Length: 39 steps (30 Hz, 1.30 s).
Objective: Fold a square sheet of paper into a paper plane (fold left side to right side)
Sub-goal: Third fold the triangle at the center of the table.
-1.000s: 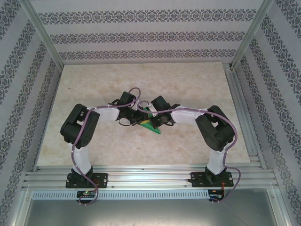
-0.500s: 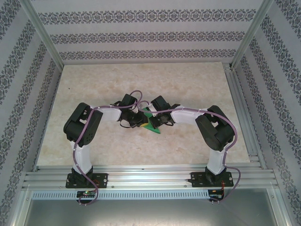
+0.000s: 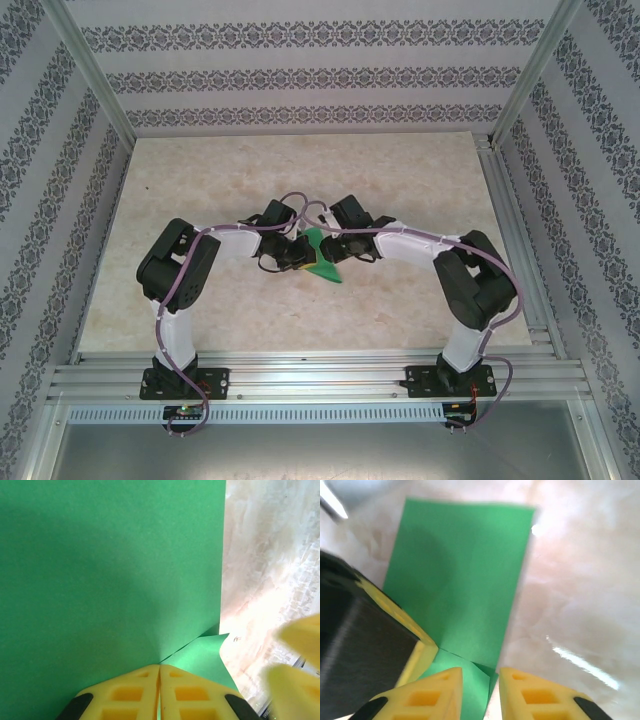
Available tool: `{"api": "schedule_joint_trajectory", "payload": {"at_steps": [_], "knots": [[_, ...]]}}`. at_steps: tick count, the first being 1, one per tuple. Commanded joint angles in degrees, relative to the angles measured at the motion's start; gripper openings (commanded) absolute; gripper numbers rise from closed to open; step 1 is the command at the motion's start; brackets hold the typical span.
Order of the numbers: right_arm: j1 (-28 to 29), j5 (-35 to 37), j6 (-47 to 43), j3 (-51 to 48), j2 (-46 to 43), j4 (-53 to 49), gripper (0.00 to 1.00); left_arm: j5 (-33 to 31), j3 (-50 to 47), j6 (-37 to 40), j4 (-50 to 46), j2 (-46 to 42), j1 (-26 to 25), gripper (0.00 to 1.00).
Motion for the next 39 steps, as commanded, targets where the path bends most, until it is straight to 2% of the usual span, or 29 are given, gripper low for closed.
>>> {"api": "schedule_joint_trajectory", "payload": {"at_steps": [1,4,6,8,11,15,20,27,39], "knots": [[-0.7,0.4,4.5,-0.6,-5.9,-2.3,0.27,-6.5,-3.1,0.6,-4.6,4.4,-2.2,0.10],[-0.3,-2.4,11.8,-0.6,-8.5,-7.5,0.21,-7.5,-3.3,0.3,-4.6,4.6,-2.4,0.09],[0.6,-4.7,19.6,-3.6,-10.6,-6.9,0.14,-7.8,-3.4,0.1,-4.8,4.4,-2.4,0.09],[1.6,-7.2,30.7,-7.8,-12.4,-2.6,0.08,-8.6,-3.3,0.2,-5.3,4.2,-2.4,0.09],[4.4,-8.5,43.5,-12.8,-13.7,6.0,0.04,-9.0,-3.4,0.1,-5.7,3.9,-2.4,0.08],[6.4,-7.5,51.8,-12.5,-11.3,9.8,0.04,-9.5,-3.6,0.3,-6.2,3.5,-2.4,0.08],[6.2,-6.4,54.5,-10.9,-6.4,9.8,0.00,-9.9,-3.5,0.1,-6.3,3.3,-2.4,0.07],[6.3,-5.3,54.6,-8.1,-0.7,10.1,0.00,-10.1,-3.1,0.4,-6.5,3.5,-2.4,0.07],[4.5,-3.9,53.6,-13.0,-0.4,8.8,0.00,-11.1,-3.4,0.5,-6.8,3.9,-2.4,0.07]]}}
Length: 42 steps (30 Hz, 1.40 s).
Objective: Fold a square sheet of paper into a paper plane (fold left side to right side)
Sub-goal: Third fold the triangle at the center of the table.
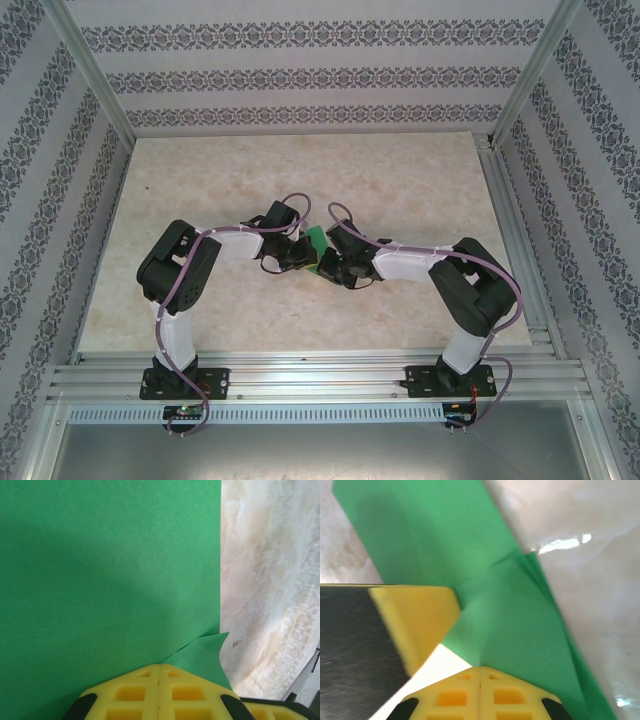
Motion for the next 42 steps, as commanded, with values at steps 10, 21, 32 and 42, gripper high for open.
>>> {"api": "schedule_joint_trajectory", "payload": {"at_steps": [10,21,32,42], "knots": [[-1.5,1.3,-1.1,-6.9,-1.5,-1.8,0.00,-9.5,-3.2,0.8,-8.3,4.3,-1.3,0.06],[-3.5,0.8,-0.6,-16.1,-7.6,-1.3,0.00,-10.3,-3.3,1.1,-8.6,4.3,-1.3,0.06],[-7.2,0.3,-7.8,-12.7,-17.7,-10.3,0.00,-10.1,-3.1,1.2,-8.7,4.0,-1.3,0.06],[-4.2,-2.8,-7.5,-2.8,-9.1,-7.4,0.00,-10.0,-2.7,1.0,-8.7,3.7,-1.4,0.06]]}}
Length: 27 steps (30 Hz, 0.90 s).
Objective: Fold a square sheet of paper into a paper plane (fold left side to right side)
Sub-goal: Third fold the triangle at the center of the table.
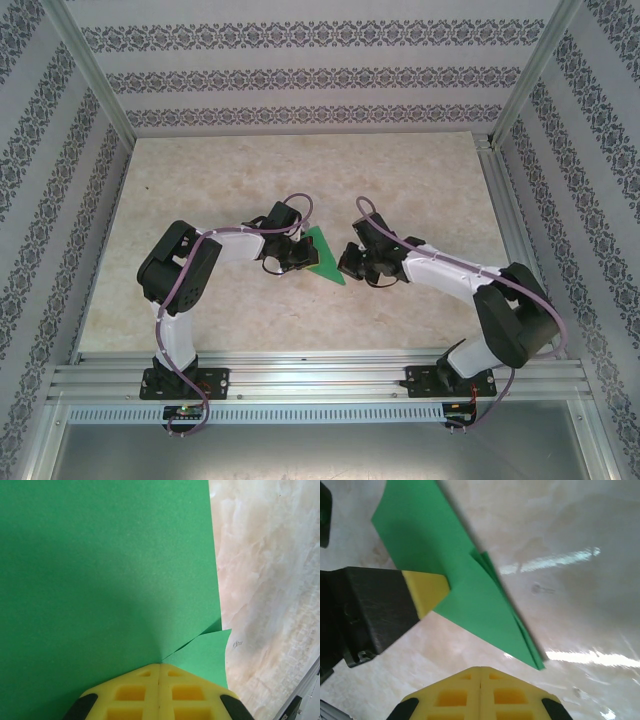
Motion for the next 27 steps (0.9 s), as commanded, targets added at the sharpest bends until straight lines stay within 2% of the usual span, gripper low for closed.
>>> {"api": "schedule_joint_trajectory", "payload": {"at_steps": [1,13,17,20,22,24,27], "knots": [[1.2,-1.3,-0.1,0.8,5.2,1.8,0.00,-8.5,-2.7,1.1,-8.8,3.9,-0.6,0.06],[1.0,-1.0,0.0,-5.2,10.7,3.4,0.00,-8.2,-1.3,1.8,-10.0,3.1,-0.6,0.08],[0.9,-1.0,-0.2,-6.9,11.5,3.5,0.00,-7.1,0.7,2.9,-10.7,-0.1,-0.3,0.20],[0.8,-1.1,-0.4,-6.9,11.9,3.6,0.00,-7.2,4.0,5.0,-13.5,-4.0,0.2,0.35],[0.8,-1.0,-0.7,-6.7,12.2,3.4,0.00,-8.8,6.7,6.8,-16.8,-7.0,0.8,0.38],[0.8,-1.1,-1.0,-6.3,12.3,3.0,0.00,-9.3,8.0,7.8,-18.2,-9.7,1.2,0.37],[0.7,-1.1,-1.2,-6.1,12.3,2.7,0.00,-7.3,7.1,7.4,-17.3,-12.7,1.2,0.26]]}}
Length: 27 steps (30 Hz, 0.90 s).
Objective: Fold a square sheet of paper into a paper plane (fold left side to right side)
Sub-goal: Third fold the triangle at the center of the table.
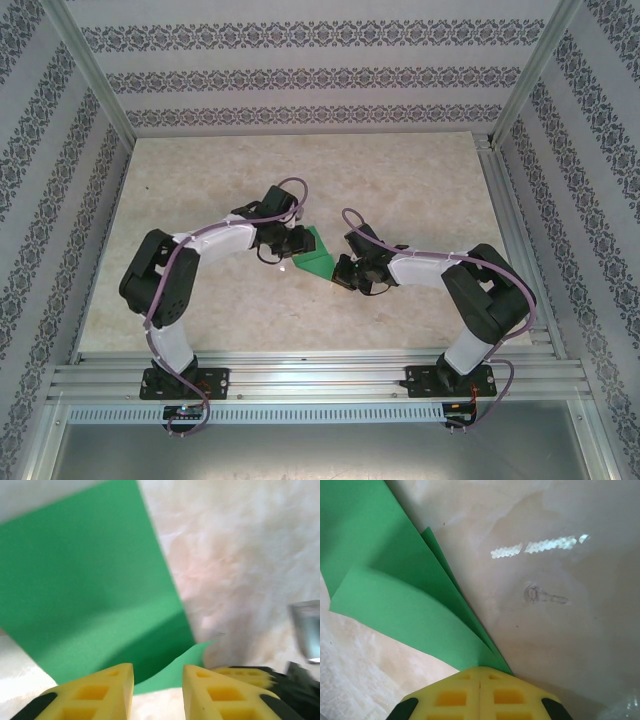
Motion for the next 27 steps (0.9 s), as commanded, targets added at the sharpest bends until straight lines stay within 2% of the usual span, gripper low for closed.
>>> {"api": "schedule_joint_trajectory", "payload": {"at_steps": [1,5,10,15,27], "knots": [[-0.2,1.8,-1.0,-2.2,3.7,-6.3,0.00,1.3,-0.2,1.0,-1.3,-4.5,0.2,0.21],[-0.2,1.7,-1.3,-2.0,3.7,-6.7,0.00,7.5,-5.2,-2.2,6.0,-4.6,-2.1,0.11],[-0.1,1.9,-1.6,-1.8,3.5,-7.1,0.00,10.0,-8.7,-6.0,13.5,-1.6,-5.9,0.06],[0.0,2.0,-1.6,-1.6,3.5,-7.5,0.00,10.3,-10.4,-9.1,19.0,1.7,-7.5,0.05],[0.1,2.3,-2.0,-1.3,3.6,-8.5,0.00,7.5,-9.7,-8.8,19.3,6.1,-7.9,0.05]]}}
